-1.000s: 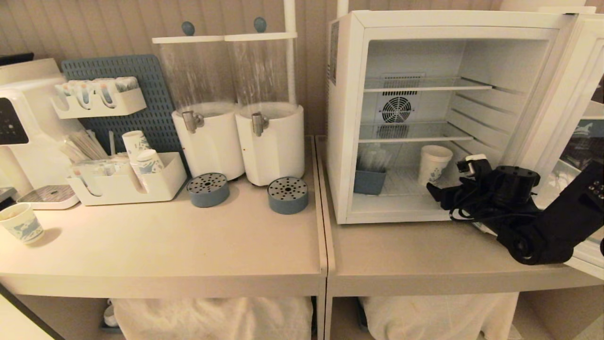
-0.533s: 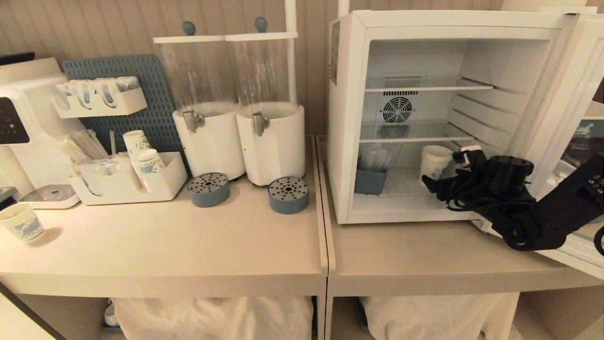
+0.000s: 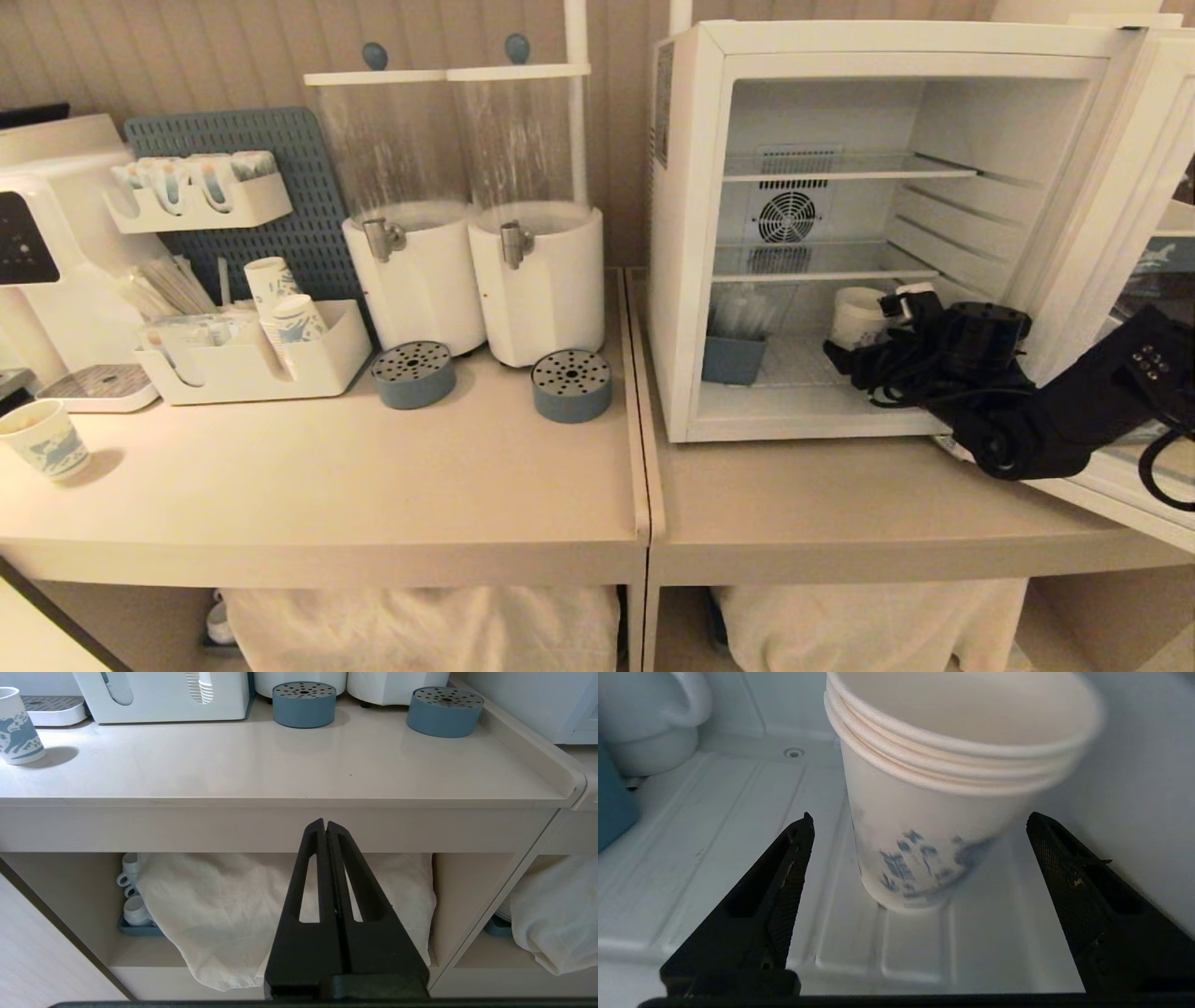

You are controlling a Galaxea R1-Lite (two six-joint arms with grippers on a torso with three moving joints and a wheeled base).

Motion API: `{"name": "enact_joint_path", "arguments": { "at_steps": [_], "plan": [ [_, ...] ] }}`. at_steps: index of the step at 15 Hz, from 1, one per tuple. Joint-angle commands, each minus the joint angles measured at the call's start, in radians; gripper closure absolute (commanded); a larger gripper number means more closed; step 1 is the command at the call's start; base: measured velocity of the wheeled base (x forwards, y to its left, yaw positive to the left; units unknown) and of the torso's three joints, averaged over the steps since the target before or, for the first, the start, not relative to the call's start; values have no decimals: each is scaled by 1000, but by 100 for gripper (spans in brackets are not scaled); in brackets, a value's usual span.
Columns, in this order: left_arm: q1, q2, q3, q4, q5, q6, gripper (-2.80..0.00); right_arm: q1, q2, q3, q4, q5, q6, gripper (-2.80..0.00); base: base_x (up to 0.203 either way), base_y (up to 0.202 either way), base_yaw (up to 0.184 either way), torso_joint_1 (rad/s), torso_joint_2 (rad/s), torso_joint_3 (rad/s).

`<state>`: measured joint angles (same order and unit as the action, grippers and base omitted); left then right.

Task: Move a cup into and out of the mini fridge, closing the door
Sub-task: Take the paper cup out of the freezer

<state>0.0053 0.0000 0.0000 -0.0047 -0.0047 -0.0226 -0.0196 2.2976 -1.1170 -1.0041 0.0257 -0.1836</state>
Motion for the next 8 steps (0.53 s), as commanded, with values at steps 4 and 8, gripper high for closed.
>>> {"name": "enact_joint_path", "arguments": {
  "at_steps": [4, 8],
  "plan": [
    [1, 2, 2, -1, 0, 0, 0, -2, 67, -82, 16, 3, -4, -280, 0, 0, 0, 0, 0, 0],
    [1, 2, 2, 0, 0, -2, 0, -2, 89, -128, 34, 3, -4, -280, 0, 0, 0, 0, 0, 0]
  ]
}}
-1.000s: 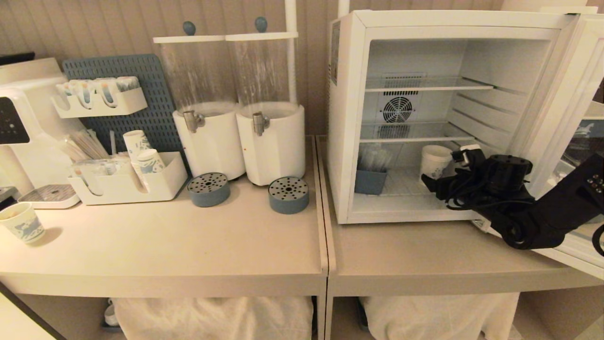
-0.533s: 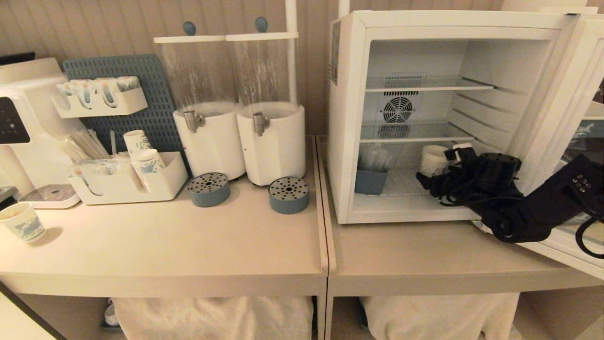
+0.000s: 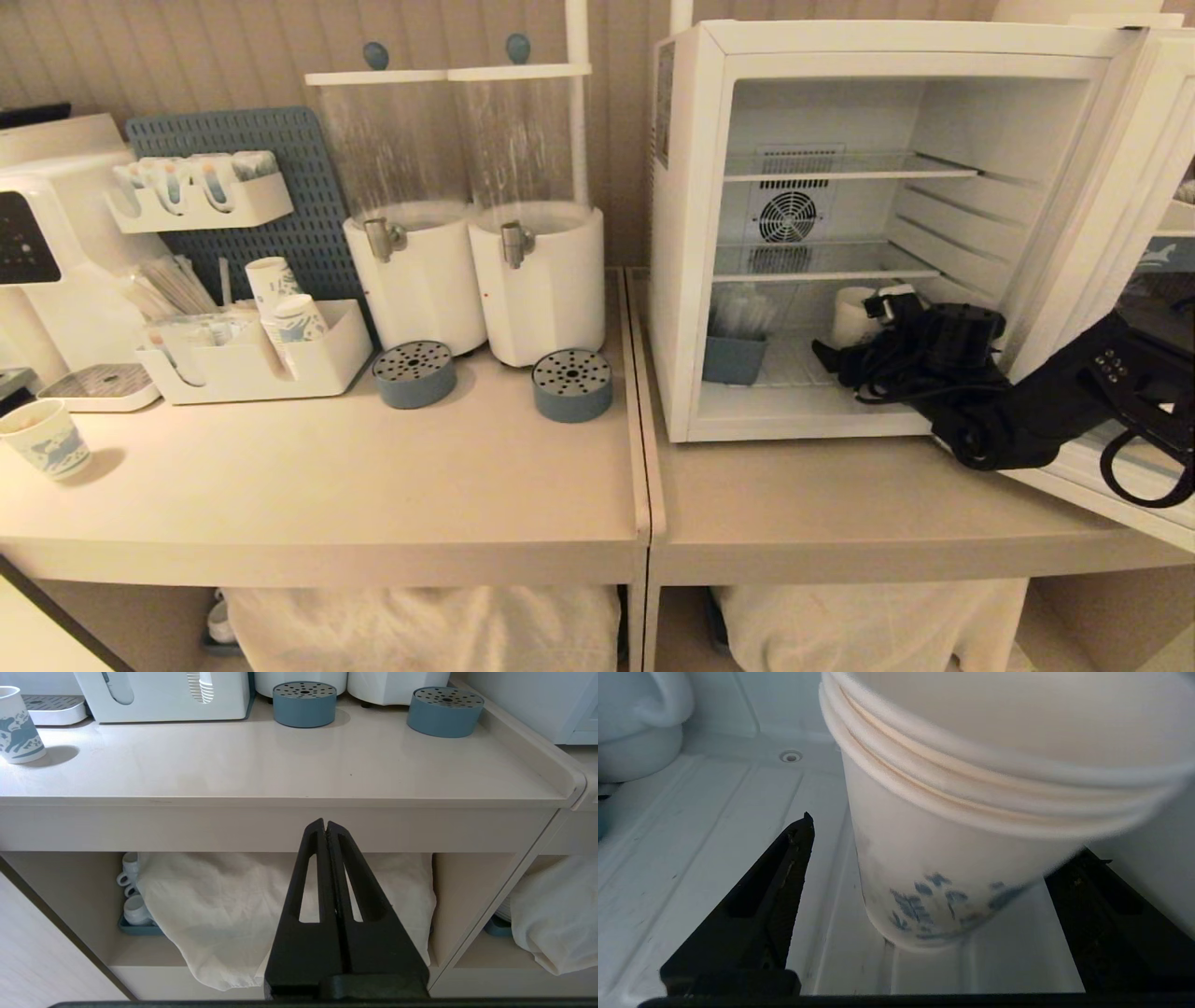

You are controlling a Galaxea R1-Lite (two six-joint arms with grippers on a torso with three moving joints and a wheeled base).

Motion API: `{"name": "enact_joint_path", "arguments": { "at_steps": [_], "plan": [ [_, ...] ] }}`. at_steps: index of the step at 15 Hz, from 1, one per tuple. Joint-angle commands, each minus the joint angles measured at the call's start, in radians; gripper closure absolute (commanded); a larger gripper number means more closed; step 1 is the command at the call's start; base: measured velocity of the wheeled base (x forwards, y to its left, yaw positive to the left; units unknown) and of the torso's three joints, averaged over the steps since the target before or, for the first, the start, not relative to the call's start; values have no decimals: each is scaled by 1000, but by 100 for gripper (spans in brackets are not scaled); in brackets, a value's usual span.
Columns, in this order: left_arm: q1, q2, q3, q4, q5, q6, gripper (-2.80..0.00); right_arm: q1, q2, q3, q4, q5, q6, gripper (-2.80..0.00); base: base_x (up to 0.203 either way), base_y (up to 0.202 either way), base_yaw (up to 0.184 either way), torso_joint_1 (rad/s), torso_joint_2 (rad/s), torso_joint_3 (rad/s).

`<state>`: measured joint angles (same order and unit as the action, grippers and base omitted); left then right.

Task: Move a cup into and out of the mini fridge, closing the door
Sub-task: Take the paper cup out of the freezer

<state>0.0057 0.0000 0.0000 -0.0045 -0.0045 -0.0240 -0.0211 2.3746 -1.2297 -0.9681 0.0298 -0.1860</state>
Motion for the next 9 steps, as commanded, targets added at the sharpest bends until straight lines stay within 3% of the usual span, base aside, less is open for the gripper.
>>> {"name": "enact_joint_path", "arguments": {
  "at_steps": [1, 4, 5, 9],
  "plan": [
    [0, 2, 2, -2, 1, -1, 0, 0, 12, -34, 14, -1, -1, -280, 0, 0, 0, 0, 0, 0],
    [0, 3, 2, -2, 0, -1, 0, 0, 14, -50, 26, -6, 0, -280, 0, 0, 0, 0, 0, 0],
    [0, 2, 2, -2, 1, -1, 0, 0, 17, -53, 25, -10, 0, 0, 0, 0, 0, 0, 0, 0],
    [0, 2, 2, -2, 1, -1, 0, -1, -9, -35, 28, -10, 2, 0, 0, 0, 0, 0, 0, 0]
  ]
}}
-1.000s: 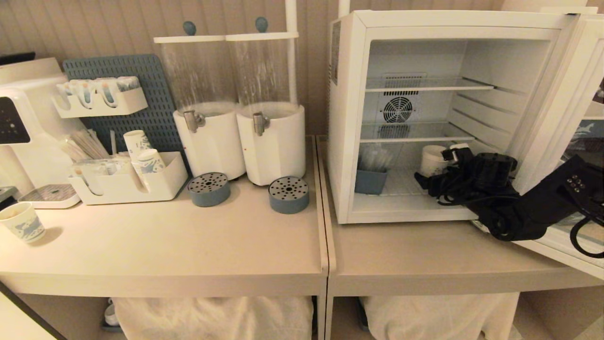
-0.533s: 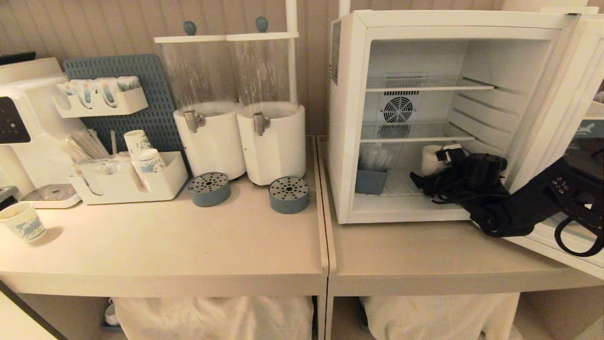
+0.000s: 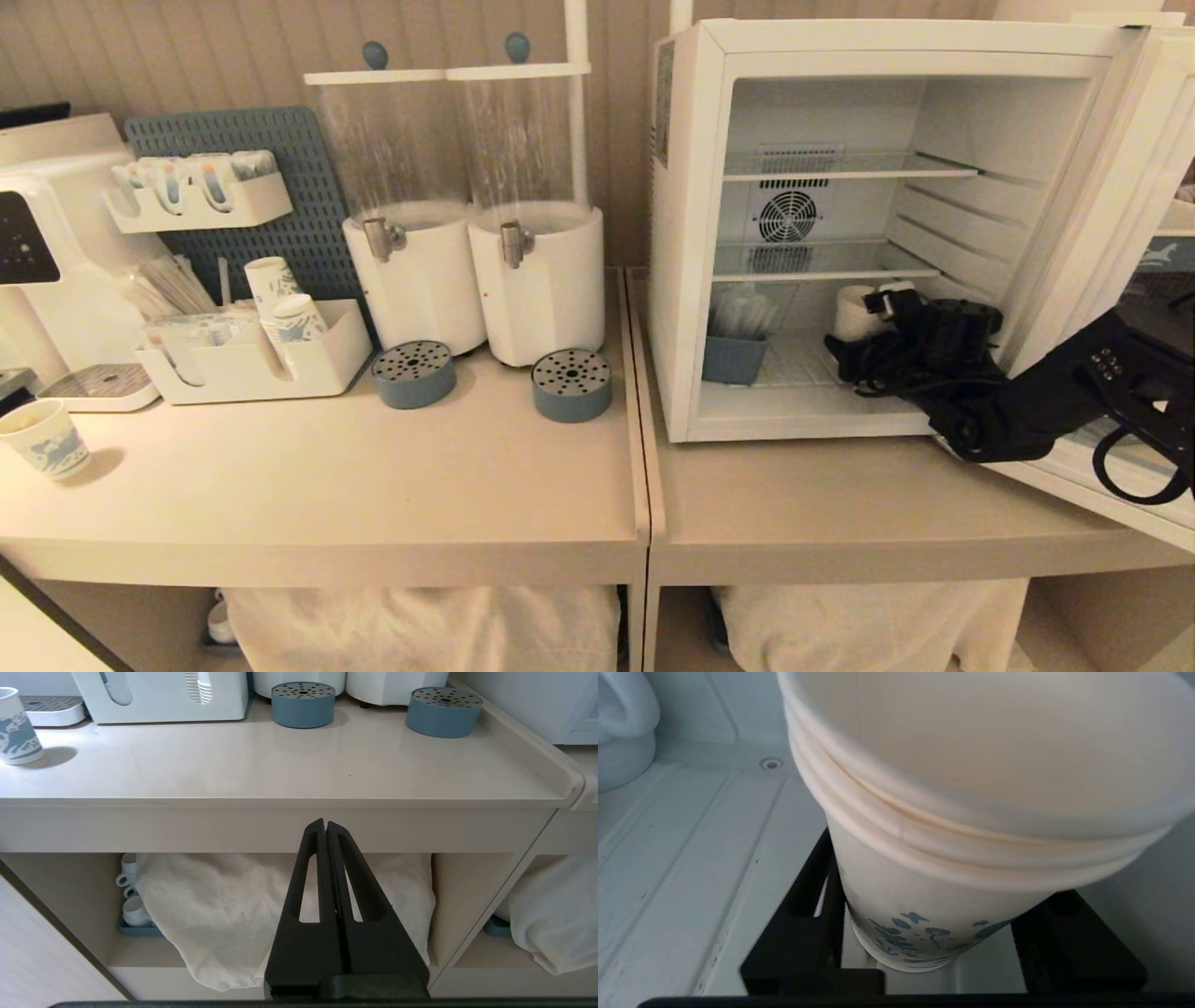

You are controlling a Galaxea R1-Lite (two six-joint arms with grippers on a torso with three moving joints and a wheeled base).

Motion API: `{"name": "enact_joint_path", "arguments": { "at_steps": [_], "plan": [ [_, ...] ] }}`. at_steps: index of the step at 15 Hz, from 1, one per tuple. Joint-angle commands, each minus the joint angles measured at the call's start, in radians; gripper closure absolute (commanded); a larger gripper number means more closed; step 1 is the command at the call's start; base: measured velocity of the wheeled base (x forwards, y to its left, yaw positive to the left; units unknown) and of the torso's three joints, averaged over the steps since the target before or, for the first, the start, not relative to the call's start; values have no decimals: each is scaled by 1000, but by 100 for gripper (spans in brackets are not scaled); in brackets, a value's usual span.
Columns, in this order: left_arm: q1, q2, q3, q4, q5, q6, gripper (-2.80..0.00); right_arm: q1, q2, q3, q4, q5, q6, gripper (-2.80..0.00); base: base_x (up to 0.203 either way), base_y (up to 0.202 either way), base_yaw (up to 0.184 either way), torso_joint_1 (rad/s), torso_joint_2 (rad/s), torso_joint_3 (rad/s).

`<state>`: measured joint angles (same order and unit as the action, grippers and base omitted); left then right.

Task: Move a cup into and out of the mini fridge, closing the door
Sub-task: Take the paper cup out of the freezer, then place the paper cup on the table

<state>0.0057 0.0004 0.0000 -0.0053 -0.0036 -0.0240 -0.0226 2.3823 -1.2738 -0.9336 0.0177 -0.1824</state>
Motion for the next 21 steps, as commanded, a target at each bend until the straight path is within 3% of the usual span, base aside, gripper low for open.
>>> {"name": "enact_joint_path", "arguments": {
  "at_steps": [1, 9, 14, 17, 21],
  "plan": [
    [0, 1, 2, 0, 0, -1, 0, -1, -36, 36, -8, 5, -2, 0, 0, 0, 0, 0, 0, 0],
    [0, 1, 2, -1, 1, -4, 0, -2, -356, 406, -18, 74, 4, 0, 0, 0, 0, 0, 0, 0],
    [0, 3, 2, -1, 1, -4, 0, -2, -801, 695, 60, 171, 5, 0, 0, 0, 0, 0, 0, 0],
    [0, 2, 2, -1, 0, -4, 0, 3, -1193, 768, 314, 231, 15, 0, 0, 0, 0, 0, 0, 0],
    [0, 3, 2, -1, -1, -5, 0, 14, -1723, 749, 814, 266, 82, 0, 0, 0, 0, 0, 0, 0]
  ]
}}
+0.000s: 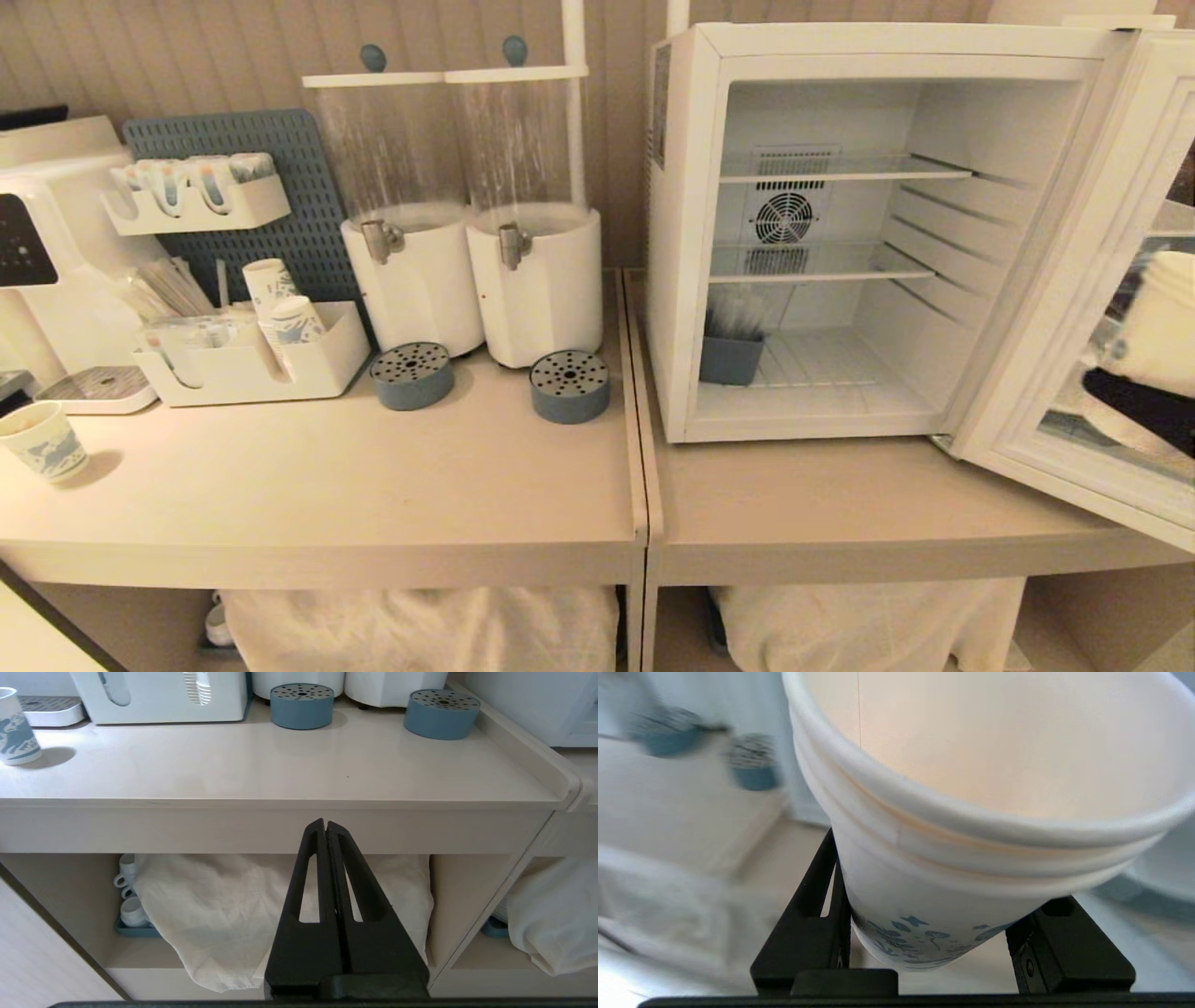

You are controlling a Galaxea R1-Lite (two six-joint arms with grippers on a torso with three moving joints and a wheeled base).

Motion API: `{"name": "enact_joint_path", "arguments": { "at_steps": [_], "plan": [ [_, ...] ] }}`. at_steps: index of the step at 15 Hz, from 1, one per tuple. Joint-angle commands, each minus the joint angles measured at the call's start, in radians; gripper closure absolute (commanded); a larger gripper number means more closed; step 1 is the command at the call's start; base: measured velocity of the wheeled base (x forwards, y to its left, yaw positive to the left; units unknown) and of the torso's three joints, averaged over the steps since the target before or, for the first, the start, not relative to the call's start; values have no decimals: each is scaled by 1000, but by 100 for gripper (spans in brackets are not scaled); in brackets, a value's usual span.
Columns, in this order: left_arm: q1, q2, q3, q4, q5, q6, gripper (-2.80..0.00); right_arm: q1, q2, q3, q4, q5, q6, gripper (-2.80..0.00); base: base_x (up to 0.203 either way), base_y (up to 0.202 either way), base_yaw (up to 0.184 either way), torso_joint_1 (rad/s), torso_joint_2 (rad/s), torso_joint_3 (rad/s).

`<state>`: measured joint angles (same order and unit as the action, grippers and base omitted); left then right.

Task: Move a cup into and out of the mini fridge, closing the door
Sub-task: Place the paper cup on the table

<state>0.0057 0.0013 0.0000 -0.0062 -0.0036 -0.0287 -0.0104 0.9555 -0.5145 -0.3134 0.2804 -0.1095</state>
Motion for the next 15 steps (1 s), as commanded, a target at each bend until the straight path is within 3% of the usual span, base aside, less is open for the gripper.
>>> {"name": "enact_joint_path", "arguments": {
  "at_steps": [1, 5, 7, 8, 10, 13, 15],
  "plan": [
    [0, 0, 2, -1, -1, 0, 0, 2, -404, -22, 304, 0, 24, 0, 0, 0, 0, 0, 0, 0],
    [0, 0, 2, -1, 0, -2, 0, 3, -804, -47, 668, -23, 58, 0, 0, 0, 0, 0, 0, 0],
    [0, 1, 2, -1, 0, -2, 0, 5, -941, -18, 746, -101, 92, 0, 0, 0, 0, 0, 0, 0],
    [0, 2, 2, -1, 1, -2, 0, 5, -960, 12, 734, -195, 159, 0, 0, 0, 0, 0, 0, 0],
    [0, 0, 2, -1, -1, -2, 0, 6, -957, 166, 548, -263, 197, 0, 0, 0, 0, 0, 0, 0],
    [0, 1, 2, -1, 0, -2, 0, 6, -956, 426, 299, -299, 156, 0, 0, 0, 0, 0, 0, 0],
    [0, 0, 2, -1, 0, -2, 0, 6, -956, 519, 273, -298, 123, 0, 0, 0, 0, 0, 0, 0]
  ]
}}
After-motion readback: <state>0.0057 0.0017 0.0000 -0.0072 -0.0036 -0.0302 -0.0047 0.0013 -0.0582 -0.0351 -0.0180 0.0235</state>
